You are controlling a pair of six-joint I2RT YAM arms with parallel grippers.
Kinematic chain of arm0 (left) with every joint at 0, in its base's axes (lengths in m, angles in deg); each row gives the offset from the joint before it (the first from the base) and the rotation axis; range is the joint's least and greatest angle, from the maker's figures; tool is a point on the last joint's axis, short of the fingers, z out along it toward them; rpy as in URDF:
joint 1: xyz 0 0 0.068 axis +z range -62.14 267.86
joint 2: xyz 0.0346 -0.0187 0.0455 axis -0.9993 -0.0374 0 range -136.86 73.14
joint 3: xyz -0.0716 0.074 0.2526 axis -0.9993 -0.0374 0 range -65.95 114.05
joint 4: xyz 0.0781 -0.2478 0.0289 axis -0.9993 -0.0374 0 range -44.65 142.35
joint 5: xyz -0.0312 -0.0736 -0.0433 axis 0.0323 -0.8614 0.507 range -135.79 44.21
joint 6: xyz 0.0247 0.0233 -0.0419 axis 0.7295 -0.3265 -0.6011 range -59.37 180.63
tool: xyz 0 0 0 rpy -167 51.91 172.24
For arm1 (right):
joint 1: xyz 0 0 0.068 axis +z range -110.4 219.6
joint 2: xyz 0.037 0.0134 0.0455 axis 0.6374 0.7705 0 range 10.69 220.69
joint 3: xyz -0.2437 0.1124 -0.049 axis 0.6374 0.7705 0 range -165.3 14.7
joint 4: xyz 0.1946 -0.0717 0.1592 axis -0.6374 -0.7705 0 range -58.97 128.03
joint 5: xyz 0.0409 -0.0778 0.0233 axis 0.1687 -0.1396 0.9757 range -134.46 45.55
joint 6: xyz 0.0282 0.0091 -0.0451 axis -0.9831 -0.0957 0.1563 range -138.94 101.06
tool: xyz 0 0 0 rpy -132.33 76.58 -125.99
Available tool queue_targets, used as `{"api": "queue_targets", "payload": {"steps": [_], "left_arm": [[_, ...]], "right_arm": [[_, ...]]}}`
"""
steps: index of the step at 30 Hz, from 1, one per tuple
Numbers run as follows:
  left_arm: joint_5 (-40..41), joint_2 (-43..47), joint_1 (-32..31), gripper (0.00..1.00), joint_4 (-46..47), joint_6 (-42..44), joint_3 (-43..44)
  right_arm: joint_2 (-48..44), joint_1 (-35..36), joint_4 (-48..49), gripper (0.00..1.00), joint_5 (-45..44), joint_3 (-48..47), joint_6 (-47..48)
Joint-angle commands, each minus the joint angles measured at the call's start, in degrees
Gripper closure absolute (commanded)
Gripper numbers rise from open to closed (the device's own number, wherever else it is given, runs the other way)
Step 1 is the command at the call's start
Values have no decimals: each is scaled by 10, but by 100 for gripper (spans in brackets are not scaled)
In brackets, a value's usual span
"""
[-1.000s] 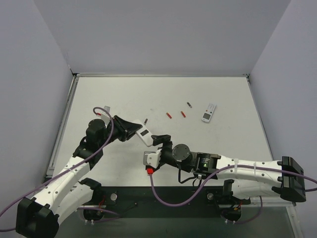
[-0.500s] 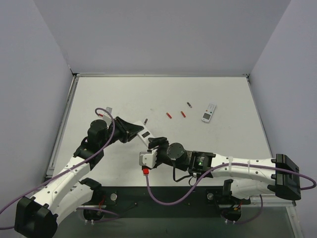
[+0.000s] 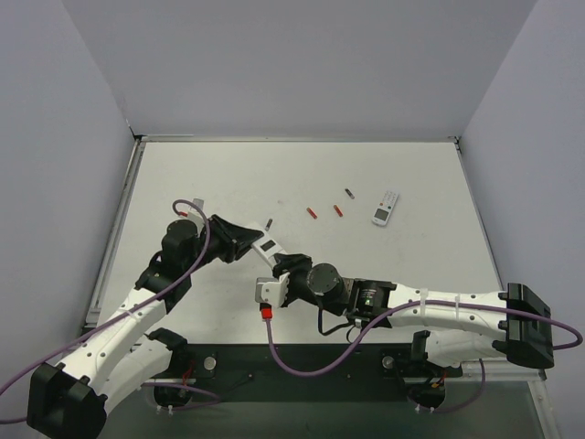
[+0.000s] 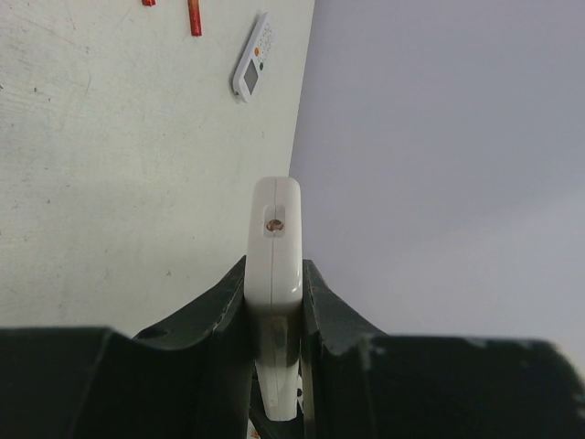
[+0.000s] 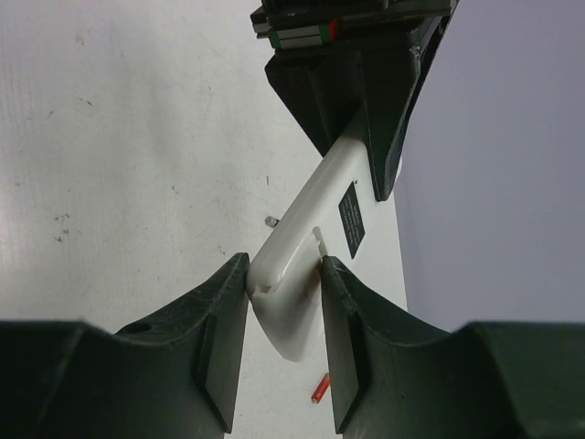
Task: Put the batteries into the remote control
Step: Remove the battery cover from the remote control.
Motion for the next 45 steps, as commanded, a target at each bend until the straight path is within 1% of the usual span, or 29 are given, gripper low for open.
{"api": "queue_targets", "payload": {"steps": [1, 3, 6, 11, 18, 23, 25, 30, 33, 35, 37, 45], "left_arm": [[-7, 11, 5, 100, 80, -45, 46], [-4, 10, 8, 100, 82, -51, 45], [-1, 9, 11, 100, 96, -65, 38], [-5, 5, 12, 100, 103, -65, 31], [-35, -8, 11, 100, 140, -72, -15], [-41, -10, 12, 100, 167, -89, -32], [-42, -12, 12, 100, 168, -89, -26], [-46, -17, 12, 100, 168, -88, -14], [-49, -18, 12, 100, 170, -88, -14], [-50, -16, 12, 100, 171, -88, -15], [-52, -15, 12, 100, 171, -87, -14], [-72, -29, 12, 100, 178, -70, -7]], "right_arm": [[4, 11, -24, 87, 0, 6, -19], [1, 13, -25, 91, -1, 9, -21], [-1, 19, -24, 91, -5, 15, -25], [-10, 20, -27, 91, -5, 15, -35], [-17, 19, -26, 90, 2, 17, -55], [-12, 17, -28, 86, 1, 19, -62], [-11, 18, -32, 83, 2, 18, -64], [-12, 17, -35, 80, 1, 15, -62], [-16, 17, -38, 76, 1, 13, -62], [-18, 17, -38, 70, 5, 13, -60], [-20, 14, -37, 66, 9, 11, -61], [-31, -1, -36, 63, 43, 2, -72]]}}
